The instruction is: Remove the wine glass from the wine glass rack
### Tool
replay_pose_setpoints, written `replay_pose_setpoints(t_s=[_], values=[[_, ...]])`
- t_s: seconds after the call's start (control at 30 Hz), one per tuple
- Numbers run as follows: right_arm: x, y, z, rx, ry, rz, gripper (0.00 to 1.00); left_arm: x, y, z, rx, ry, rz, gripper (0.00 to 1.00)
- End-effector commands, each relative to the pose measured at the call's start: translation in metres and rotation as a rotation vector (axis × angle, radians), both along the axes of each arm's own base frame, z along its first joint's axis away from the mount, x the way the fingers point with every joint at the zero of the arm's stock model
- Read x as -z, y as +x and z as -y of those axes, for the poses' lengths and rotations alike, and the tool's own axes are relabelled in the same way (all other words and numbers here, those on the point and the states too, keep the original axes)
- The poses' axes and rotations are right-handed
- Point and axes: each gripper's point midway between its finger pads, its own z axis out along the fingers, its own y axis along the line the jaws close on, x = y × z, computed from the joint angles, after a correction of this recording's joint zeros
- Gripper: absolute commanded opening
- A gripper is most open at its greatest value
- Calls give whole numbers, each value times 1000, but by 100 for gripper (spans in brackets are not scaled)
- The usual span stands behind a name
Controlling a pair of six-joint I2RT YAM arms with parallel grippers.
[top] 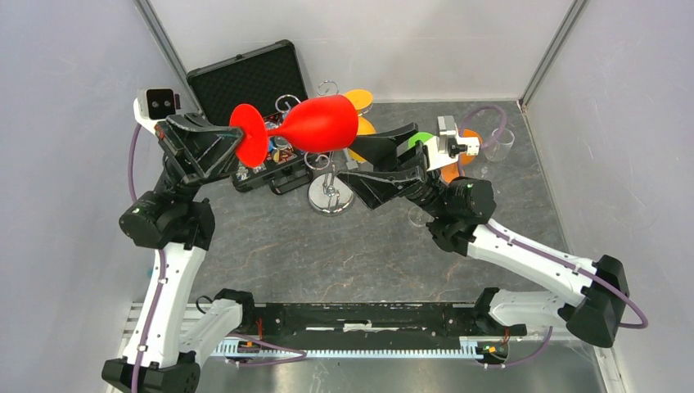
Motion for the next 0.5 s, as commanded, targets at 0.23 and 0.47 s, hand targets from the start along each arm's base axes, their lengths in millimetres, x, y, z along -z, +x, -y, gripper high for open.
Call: replay_pose_setpoints(t_s=[0.23,0.47], values=[[-57,-63,18,-182,162,318,58,-6,-14,-9,134,-72,-138,2],[-65,-70,19,-233,194,339,42,-2,-5,-8,109,-67,-161,2]])
